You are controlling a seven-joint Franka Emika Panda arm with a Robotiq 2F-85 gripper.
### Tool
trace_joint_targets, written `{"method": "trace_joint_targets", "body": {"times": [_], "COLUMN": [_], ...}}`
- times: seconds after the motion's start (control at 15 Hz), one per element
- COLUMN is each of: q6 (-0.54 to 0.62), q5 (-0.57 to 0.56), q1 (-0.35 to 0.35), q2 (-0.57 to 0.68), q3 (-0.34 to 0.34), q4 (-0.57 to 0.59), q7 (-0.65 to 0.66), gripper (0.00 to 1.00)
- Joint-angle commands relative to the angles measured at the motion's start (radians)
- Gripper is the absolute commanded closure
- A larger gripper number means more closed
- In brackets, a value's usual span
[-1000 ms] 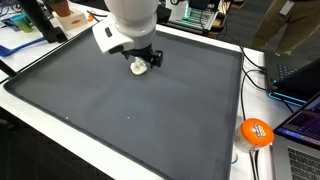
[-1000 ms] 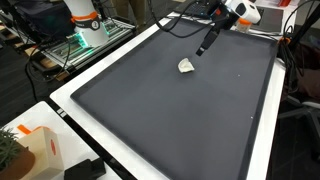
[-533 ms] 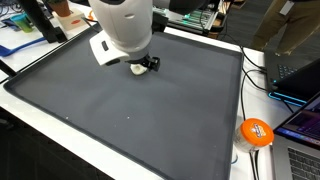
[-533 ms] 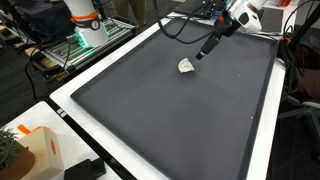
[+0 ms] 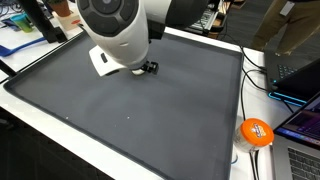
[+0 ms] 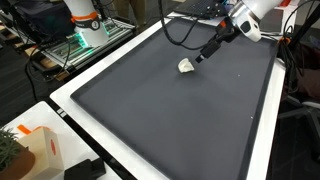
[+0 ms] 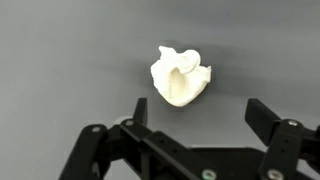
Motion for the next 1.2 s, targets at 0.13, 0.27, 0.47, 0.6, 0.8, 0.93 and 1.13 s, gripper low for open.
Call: {"method": "trace_joint_targets", "body": {"times": [0.13,0.27,0.47,0.6,0.8,0.93,1.13], "q6": [-0.084,-0.089,-0.105,-0.119,-0.131,-0.137,-0.154], "q5": [0.003,0.003,0.003,0.005,-0.003,-0.005,-0.004], "q1": [0.005,0.006,0.007,0.007,0.002,0.003,0.003], "q2": [0.109,0.130,0.158,0.174,0.185,0.194,0.211], "q3": [-0.019,-0.022,-0.025,-0.026,-0.017,-0.017,-0.017], "q4": [0.144,0.172,0.210,0.233,0.256,0.269,0.289], "q7": [-0.040,-0.047,-0.054,-0.056,-0.056,-0.059,-0.066], "gripper": [0.00,0.00,0.00,0.00,0.00,0.00,0.00]}}
